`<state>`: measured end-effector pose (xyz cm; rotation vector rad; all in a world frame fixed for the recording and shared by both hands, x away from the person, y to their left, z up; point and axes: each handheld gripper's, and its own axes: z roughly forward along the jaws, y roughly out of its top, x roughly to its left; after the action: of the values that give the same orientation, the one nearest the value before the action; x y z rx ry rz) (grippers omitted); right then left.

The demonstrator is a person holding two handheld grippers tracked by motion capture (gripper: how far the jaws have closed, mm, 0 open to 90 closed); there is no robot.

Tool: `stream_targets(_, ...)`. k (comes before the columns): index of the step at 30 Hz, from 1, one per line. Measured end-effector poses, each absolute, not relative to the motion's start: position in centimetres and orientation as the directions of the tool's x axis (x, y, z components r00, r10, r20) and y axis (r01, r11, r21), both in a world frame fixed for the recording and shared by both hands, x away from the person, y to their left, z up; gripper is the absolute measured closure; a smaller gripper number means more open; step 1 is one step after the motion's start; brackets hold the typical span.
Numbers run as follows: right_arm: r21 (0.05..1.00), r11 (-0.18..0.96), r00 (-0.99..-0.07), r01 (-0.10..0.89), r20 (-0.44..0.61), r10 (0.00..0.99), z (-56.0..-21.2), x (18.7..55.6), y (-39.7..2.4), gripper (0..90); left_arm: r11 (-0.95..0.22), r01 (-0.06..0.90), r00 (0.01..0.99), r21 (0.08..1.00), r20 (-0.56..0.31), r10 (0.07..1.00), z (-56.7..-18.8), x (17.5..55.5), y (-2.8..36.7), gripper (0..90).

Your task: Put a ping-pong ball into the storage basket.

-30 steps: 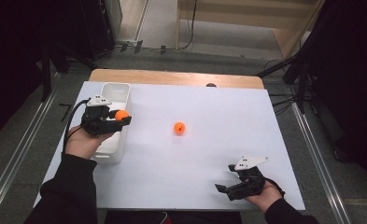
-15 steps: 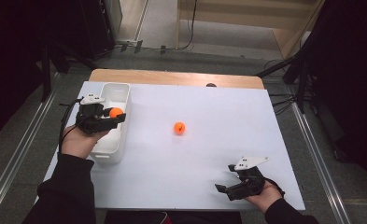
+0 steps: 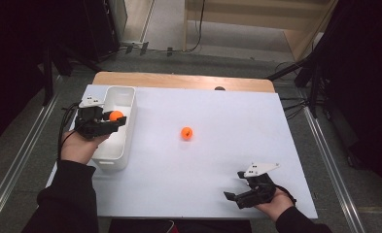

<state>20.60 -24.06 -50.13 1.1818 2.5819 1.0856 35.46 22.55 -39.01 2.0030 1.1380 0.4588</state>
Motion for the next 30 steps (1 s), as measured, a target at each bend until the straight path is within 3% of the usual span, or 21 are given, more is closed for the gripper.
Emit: stream_targets(30, 0.643, 0.448, -0.695, 0.621, 0.186, 0.695, -50.2, 20.6, -24.0, 7.8, -0.298, 0.586, 0.501, 0.754, -0.048, 0.864, -40.7, 36.1, 23.1, 49.9)
